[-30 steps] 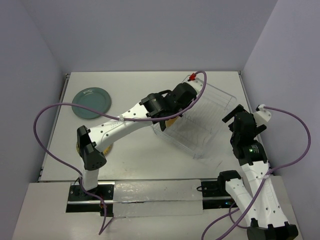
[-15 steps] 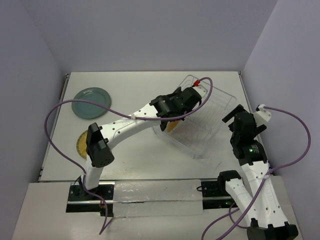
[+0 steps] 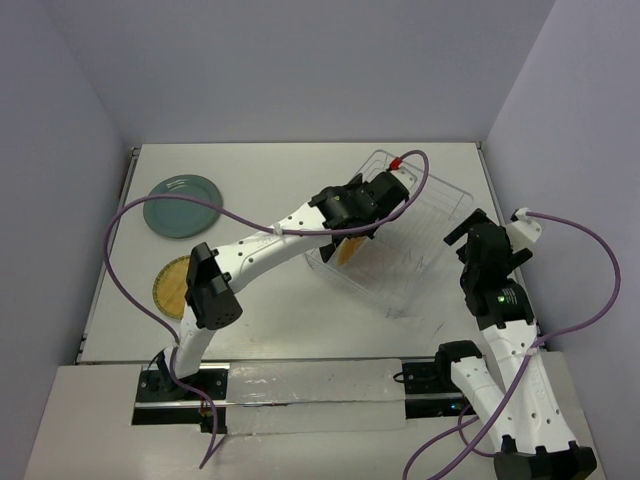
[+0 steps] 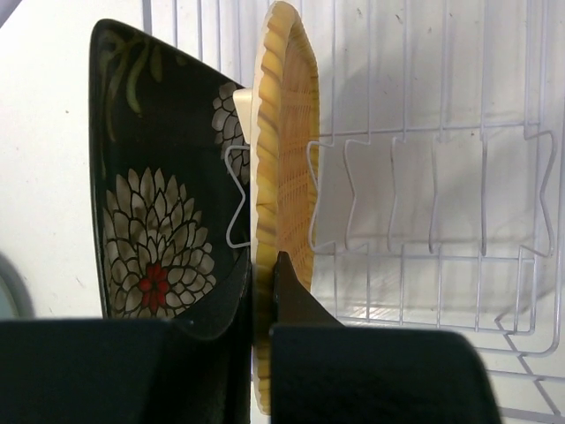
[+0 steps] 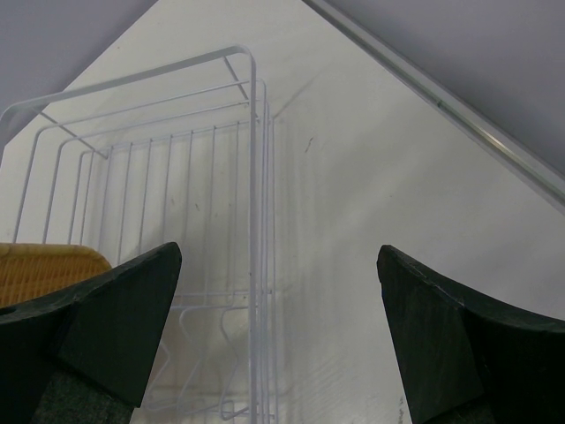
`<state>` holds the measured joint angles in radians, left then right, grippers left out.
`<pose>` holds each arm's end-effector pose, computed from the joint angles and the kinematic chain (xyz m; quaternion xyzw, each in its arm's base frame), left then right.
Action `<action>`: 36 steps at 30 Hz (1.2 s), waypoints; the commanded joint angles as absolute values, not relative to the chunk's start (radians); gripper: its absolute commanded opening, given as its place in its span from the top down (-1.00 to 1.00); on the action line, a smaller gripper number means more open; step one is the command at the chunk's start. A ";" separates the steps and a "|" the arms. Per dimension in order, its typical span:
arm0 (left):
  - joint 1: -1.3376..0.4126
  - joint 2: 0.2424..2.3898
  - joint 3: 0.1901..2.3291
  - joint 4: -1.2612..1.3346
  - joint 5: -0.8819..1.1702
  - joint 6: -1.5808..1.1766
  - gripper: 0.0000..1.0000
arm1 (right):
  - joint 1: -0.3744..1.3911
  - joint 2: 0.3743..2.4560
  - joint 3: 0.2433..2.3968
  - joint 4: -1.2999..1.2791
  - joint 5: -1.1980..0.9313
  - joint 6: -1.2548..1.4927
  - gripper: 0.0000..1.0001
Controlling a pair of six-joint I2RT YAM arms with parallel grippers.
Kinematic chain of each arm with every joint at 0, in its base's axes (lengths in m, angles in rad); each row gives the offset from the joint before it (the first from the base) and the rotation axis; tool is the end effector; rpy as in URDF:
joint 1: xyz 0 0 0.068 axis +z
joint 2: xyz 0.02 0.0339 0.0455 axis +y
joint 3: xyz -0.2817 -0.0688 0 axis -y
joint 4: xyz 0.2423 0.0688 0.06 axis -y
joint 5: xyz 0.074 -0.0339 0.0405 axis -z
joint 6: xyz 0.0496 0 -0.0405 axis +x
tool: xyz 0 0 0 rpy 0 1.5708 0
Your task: Load the plates into the dish rack
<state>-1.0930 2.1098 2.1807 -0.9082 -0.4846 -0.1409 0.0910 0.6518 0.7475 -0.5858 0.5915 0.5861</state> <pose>0.2417 -0.4165 0.3447 0.3388 0.8449 -0.0187 0.4135 0.1351 -0.0154 0.3130 0.3464 0.7586 -0.0723 0.5472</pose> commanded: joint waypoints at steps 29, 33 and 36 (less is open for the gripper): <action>-1.026 1.853 2.215 -0.855 -0.375 -0.197 -0.88 | 0.085 0.649 0.781 -0.575 0.552 0.561 -0.99; -1.012 1.728 2.129 -0.812 -0.480 -0.267 -0.99 | 0.086 0.614 0.785 -0.562 0.489 0.519 -0.99; -0.905 1.588 1.867 -0.744 -0.466 -0.366 -0.99 | 0.086 0.580 0.762 -0.509 0.363 0.471 -0.99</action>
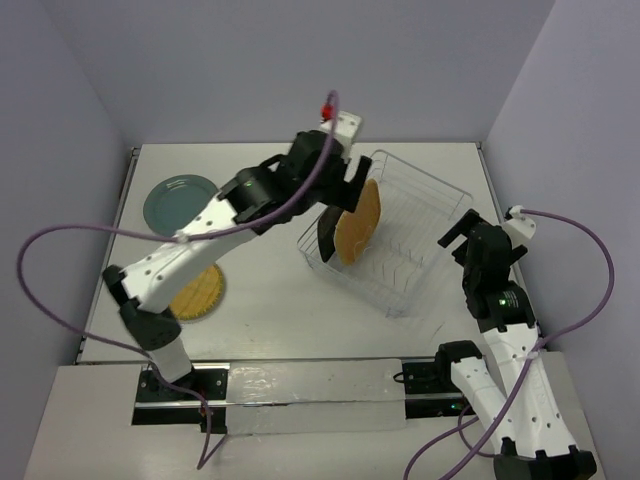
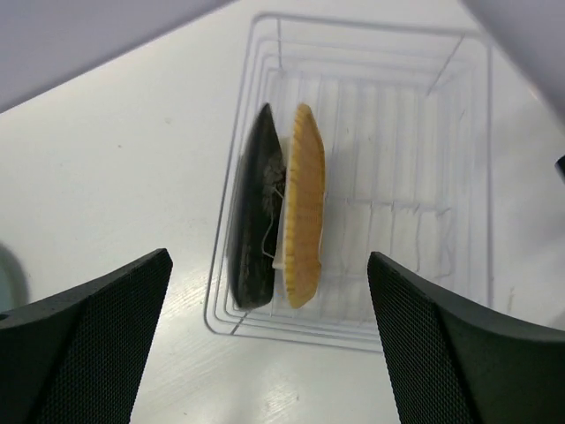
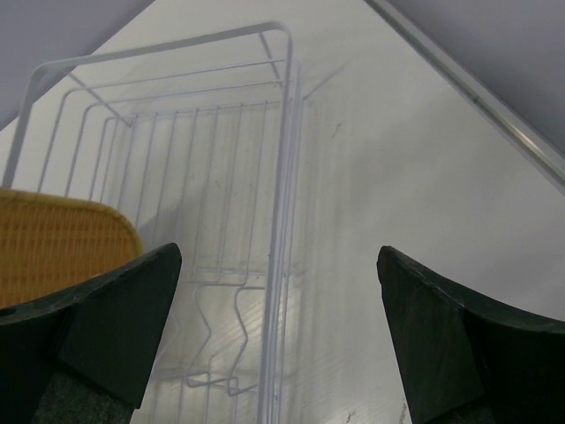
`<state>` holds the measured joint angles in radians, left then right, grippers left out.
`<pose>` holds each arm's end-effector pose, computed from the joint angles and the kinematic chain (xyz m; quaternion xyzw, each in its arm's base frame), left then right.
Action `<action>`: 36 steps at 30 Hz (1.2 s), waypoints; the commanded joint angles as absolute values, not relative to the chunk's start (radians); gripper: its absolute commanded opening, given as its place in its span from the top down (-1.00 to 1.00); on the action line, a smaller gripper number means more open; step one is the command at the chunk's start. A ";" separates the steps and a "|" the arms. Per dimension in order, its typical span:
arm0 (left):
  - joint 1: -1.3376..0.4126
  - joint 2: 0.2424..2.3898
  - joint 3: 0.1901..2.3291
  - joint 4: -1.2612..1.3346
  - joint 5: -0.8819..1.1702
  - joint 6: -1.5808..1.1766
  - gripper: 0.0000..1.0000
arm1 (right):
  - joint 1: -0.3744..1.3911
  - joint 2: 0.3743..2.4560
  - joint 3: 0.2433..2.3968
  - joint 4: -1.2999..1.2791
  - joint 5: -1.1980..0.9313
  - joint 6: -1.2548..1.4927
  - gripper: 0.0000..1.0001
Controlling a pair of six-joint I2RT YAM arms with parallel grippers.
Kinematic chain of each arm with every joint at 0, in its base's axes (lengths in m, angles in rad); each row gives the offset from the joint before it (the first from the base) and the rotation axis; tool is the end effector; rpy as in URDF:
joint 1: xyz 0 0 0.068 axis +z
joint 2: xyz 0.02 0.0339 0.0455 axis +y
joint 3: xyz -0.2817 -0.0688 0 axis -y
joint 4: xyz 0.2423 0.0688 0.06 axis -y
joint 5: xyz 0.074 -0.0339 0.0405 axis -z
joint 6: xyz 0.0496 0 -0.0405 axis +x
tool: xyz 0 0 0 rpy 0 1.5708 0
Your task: Load the plates into the dish rack
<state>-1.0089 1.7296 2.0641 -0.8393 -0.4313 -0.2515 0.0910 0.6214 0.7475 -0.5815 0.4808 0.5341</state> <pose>0.2189 -0.3088 0.4703 0.2100 0.8219 -0.1436 0.5096 0.1313 -0.0111 0.3156 0.3040 0.7762 -0.0342 0.5512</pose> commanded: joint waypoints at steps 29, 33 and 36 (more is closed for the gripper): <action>0.282 0.809 0.672 -0.774 -0.258 -1.074 -0.99 | 0.782 0.943 0.985 -0.279 0.150 0.307 -0.99; 0.427 0.856 0.592 -0.702 -0.120 -1.065 -0.99 | 0.777 0.927 0.968 -0.277 0.262 0.311 -0.99; 0.495 0.930 0.543 -0.640 -0.012 -1.033 -0.99 | 0.760 0.916 0.956 -0.276 0.287 0.302 -0.99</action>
<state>0.4301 0.8671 0.5853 -0.7351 -0.1797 -1.0524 0.7748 0.9446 0.9568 -0.3169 0.1770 0.3128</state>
